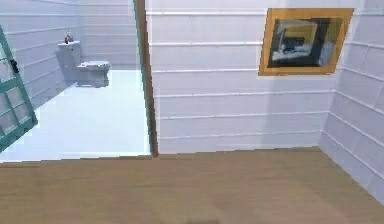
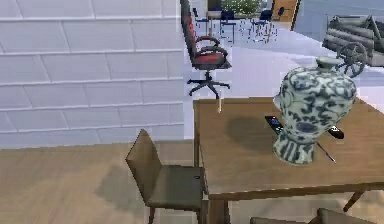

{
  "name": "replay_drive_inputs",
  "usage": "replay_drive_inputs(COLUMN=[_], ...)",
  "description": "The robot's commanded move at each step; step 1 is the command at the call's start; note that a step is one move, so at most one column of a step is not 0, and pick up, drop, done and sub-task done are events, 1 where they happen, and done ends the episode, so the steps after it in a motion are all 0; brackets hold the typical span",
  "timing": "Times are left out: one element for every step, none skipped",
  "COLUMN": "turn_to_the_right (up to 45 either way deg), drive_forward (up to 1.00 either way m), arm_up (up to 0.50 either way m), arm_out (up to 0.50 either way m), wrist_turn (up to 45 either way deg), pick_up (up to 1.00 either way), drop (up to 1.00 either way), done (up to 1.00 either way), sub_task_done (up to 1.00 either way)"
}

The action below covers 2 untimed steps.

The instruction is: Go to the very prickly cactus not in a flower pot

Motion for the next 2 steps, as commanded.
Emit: replay_drive_inputs(turn_to_the_right=[-45.0,-45.0], drive_forward=[0.0,0.0], arm_up=[0.0,0.0], arm_out=[0.0,0.0], wrist_turn=[0.0,0.0], pick_up=[0.0,0.0], drop=[0.0,0.0], done=[0.0,0.0], sub_task_done=[0.0,0.0])
